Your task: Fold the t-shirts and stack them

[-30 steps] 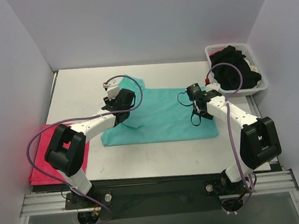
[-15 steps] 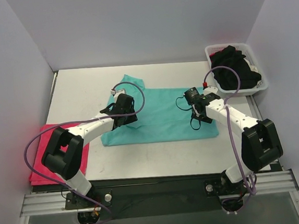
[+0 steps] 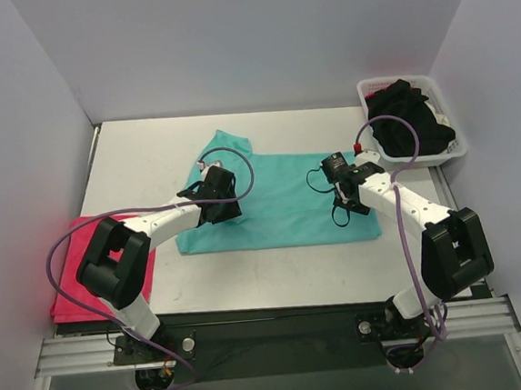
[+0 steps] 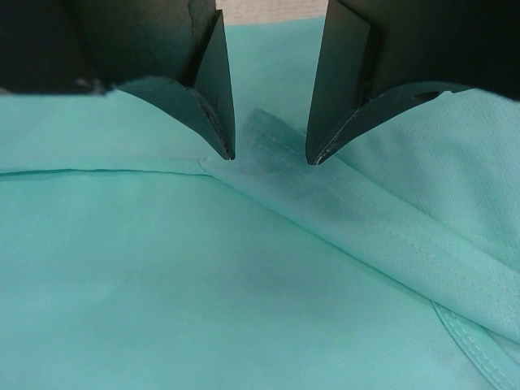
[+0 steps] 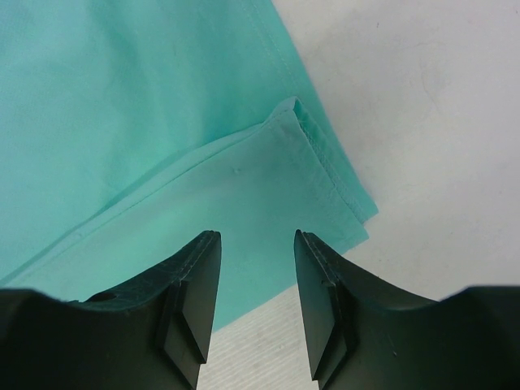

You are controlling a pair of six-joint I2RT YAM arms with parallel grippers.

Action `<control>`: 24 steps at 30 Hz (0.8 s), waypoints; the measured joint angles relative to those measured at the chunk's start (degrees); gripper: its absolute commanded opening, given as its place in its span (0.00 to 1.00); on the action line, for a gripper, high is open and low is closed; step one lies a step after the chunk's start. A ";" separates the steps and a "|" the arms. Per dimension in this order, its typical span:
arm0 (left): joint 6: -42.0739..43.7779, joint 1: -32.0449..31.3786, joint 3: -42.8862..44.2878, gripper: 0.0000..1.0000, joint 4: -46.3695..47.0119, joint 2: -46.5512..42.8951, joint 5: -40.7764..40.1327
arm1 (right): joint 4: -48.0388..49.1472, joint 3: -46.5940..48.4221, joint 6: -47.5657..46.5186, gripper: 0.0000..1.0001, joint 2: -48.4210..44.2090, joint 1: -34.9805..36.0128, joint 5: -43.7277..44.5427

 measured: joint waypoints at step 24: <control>-0.37 0.00 3.91 0.47 -0.66 6.10 0.00 | -0.35 0.00 0.15 0.41 0.07 -1.20 0.13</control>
